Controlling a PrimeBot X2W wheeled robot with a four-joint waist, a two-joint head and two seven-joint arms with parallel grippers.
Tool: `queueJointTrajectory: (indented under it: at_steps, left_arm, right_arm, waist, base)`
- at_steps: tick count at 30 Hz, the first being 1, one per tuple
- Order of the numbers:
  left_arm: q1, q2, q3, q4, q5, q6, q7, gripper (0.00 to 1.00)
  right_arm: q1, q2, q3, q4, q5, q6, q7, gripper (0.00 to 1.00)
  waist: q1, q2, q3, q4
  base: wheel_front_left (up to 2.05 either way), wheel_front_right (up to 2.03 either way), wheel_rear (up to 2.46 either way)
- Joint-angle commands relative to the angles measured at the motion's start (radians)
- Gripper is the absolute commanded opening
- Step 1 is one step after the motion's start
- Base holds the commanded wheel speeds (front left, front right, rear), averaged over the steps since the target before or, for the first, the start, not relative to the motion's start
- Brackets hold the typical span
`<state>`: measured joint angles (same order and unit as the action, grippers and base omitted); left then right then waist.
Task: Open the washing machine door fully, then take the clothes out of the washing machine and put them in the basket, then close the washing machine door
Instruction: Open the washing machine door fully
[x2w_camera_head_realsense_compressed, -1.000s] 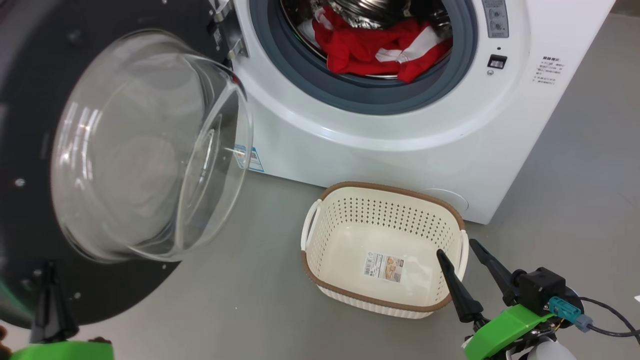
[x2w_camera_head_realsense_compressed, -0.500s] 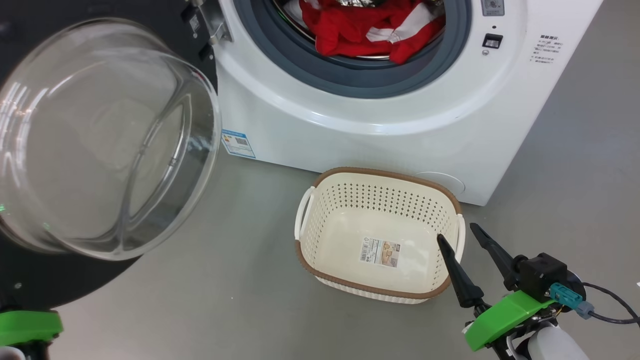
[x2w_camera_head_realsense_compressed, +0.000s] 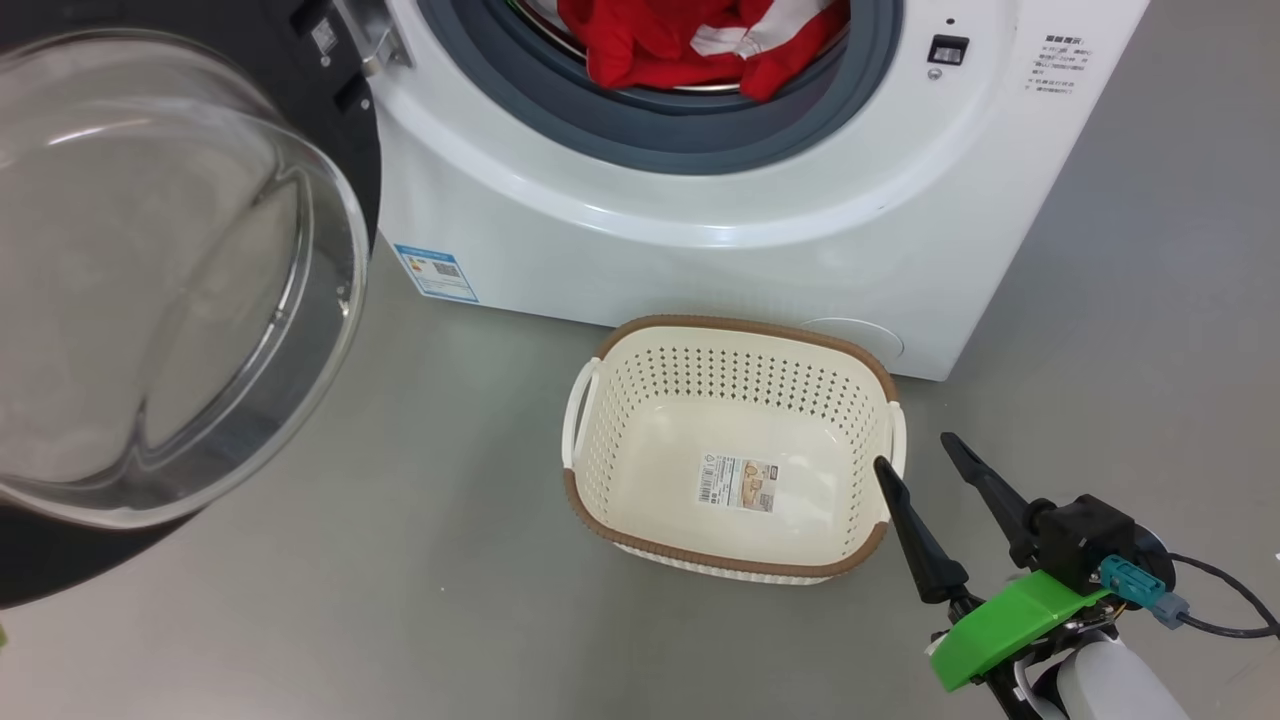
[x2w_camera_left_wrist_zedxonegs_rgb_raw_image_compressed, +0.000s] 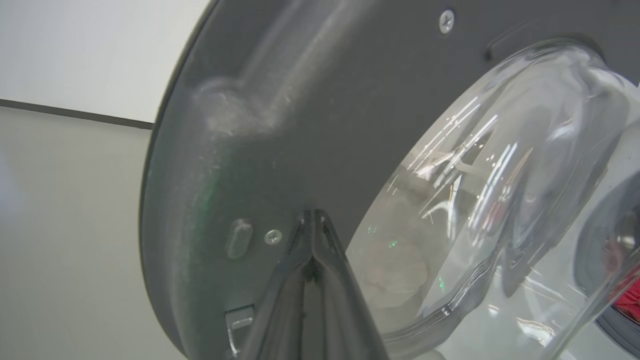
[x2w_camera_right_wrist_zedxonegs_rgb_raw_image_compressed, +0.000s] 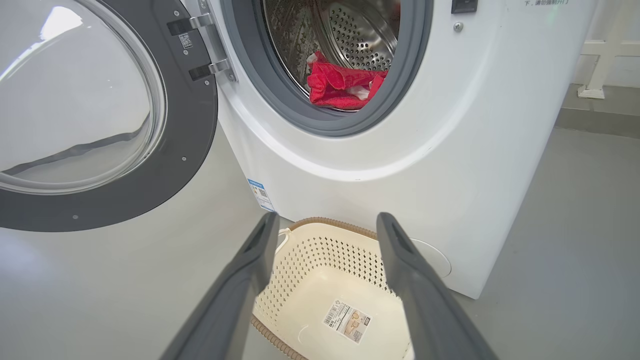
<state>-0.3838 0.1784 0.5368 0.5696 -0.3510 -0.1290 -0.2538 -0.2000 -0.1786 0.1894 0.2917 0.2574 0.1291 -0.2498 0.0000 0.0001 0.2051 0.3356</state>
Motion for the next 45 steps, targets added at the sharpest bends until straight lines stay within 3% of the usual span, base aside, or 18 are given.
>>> queueJointTrajectory:
  at_steps: [1, 16, 29, 33, 34, 45]
  left_arm:
    - [-0.042, 0.075, 0.042, 0.004, 0.021, -0.002, -0.008, 0.00]
    - [-0.105, 0.126, 0.084, 0.108, 0.050, -0.002, -0.008, 0.00]
    - [0.012, 0.039, 0.000, 0.002, -0.015, -0.002, -0.008, 0.00]
    - [0.071, 0.012, -0.044, -0.046, -0.038, -0.002, -0.008, 0.96]
    - [0.088, 0.004, -0.051, -0.062, -0.040, -0.002, -0.008, 1.00]
    - [0.257, -0.057, -0.138, -0.221, -0.027, -0.002, -0.008, 1.00]
  right_arm:
    - [-0.024, -0.001, 0.024, -0.027, -0.003, 0.002, -0.012, 1.00]
    - [-0.035, 0.000, 0.025, -0.024, -0.006, 0.002, -0.012, 1.00]
    - [-0.011, 0.007, 0.015, -0.023, 0.000, 0.002, -0.012, 1.00]
    - [-0.006, 0.006, 0.013, -0.023, 0.003, 0.002, -0.012, 1.00]
    - [-0.003, 0.007, 0.012, -0.023, 0.003, 0.002, -0.012, 1.00]
    - [0.035, 0.018, -0.022, -0.021, 0.001, 0.002, -0.012, 1.00]
  waist:
    - [0.0000, -0.0001, 0.008, -0.007]
    - [0.0000, -0.0001, 0.017, -0.024]
    - [0.0000, -0.0001, -0.035, -0.011]
    - [0.0000, -0.0001, -0.047, -0.011]
    - [0.0000, -0.0001, -0.053, -0.012]
    - [0.0000, -0.0001, -0.089, -0.061]
  base:
    - [0.00, 0.00, 0.00]
    - [0.00, 0.00, 0.00]
    - [0.00, 0.00, 0.00]
    - [0.00, 0.00, 0.00]
    - [0.00, 0.00, 0.00]
    - [0.00, 0.00, 0.00]
